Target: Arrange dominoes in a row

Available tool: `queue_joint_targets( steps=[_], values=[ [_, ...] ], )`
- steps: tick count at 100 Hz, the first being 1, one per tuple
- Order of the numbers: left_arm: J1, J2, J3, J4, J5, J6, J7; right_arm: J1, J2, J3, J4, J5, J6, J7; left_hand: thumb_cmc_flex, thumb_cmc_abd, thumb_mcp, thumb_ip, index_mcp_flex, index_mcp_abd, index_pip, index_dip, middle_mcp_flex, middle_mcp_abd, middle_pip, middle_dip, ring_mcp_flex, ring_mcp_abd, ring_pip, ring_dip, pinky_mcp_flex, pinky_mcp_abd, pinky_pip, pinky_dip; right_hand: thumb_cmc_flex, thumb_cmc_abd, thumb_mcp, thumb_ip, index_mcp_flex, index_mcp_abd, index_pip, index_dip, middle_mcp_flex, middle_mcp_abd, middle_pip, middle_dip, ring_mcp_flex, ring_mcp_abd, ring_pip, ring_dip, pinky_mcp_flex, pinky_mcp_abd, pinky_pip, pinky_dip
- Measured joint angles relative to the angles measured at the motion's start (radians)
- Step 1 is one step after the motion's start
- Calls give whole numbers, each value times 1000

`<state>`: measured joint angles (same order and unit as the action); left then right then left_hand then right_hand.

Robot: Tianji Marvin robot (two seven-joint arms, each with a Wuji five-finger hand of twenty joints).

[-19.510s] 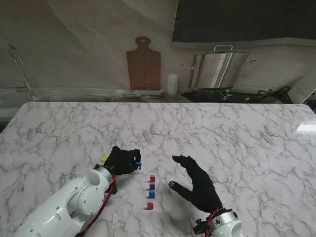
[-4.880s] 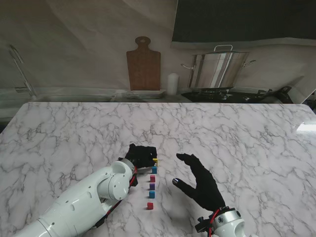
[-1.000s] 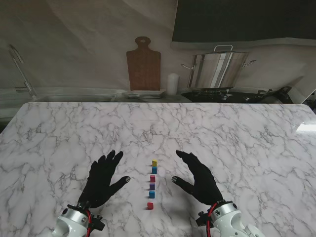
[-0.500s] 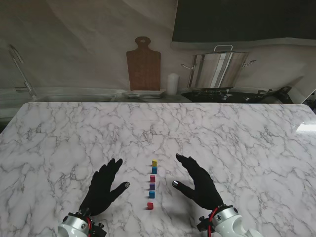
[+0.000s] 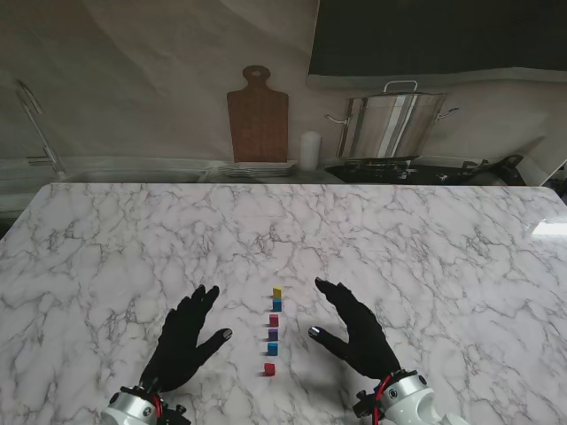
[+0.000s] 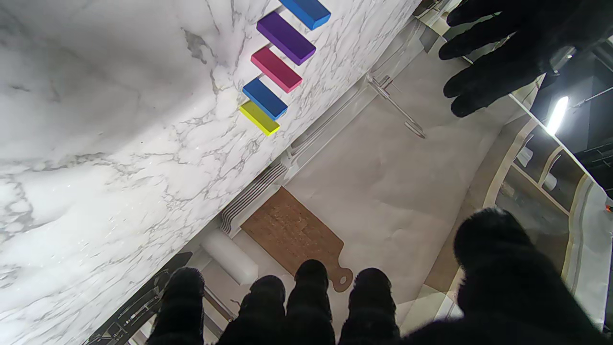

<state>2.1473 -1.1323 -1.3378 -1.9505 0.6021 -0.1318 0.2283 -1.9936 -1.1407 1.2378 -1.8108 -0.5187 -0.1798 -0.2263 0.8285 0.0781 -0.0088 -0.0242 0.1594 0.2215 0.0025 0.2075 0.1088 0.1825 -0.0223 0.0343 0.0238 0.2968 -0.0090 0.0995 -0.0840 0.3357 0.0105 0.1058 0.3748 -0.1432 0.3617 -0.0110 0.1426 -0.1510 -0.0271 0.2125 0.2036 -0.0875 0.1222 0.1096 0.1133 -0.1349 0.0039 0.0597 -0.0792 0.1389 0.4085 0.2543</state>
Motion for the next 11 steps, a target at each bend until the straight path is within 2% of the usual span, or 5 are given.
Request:
queue_joint_targets(
  steps=[11],
  values=[
    [4, 0, -1, -2, 0, -2, 0, 0, 0, 0, 1, 4, 0, -1, 0, 0, 0, 0, 0, 0, 0, 0, 0, 0, 0, 0, 0, -1, -1, 0, 0, 0, 0, -2, 0, 0, 0, 0, 0, 0, 0, 0, 0, 0, 0, 0, 0, 0, 0, 0, 0, 0, 0, 2]
  ],
)
